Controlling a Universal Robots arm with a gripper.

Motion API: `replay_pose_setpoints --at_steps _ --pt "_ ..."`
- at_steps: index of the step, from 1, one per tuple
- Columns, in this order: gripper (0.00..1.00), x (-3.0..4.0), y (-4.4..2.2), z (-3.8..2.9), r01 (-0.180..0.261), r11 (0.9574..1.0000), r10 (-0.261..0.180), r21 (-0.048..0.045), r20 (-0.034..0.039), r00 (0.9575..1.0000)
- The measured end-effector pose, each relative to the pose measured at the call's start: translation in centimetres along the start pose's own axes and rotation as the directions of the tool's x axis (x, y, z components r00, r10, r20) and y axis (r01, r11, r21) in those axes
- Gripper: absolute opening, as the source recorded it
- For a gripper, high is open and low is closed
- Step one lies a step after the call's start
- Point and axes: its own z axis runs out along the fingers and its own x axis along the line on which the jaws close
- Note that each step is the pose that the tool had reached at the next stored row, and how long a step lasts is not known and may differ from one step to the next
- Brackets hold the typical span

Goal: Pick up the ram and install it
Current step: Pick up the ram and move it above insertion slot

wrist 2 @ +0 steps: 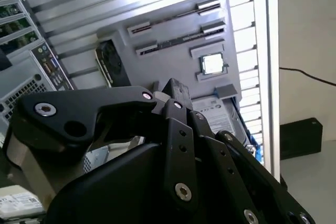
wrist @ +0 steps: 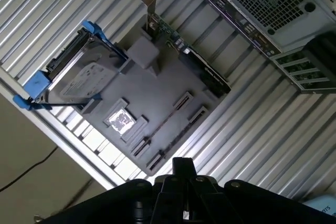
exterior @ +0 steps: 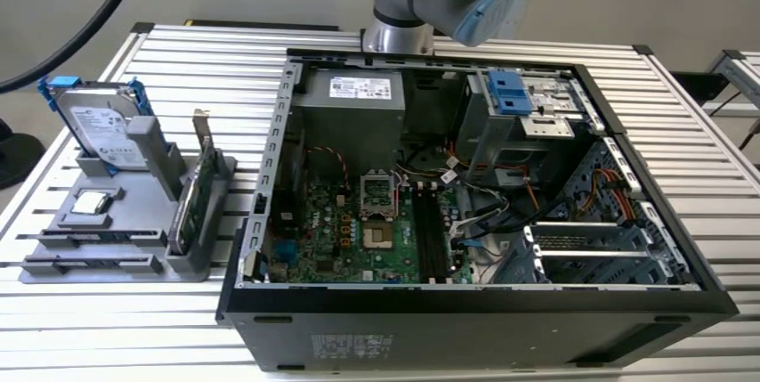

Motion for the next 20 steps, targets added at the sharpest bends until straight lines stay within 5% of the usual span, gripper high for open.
replay_pose_setpoints --at_steps 10,20 --pt "0.0 0.0 0.0 0.01 -0.106 0.9944 0.106 0.0016 0.0053 0.9944" --pt "0.0 0.0 0.0 0.02 -0.217 0.9762 0.217 0.0031 0.0107 0.9762"
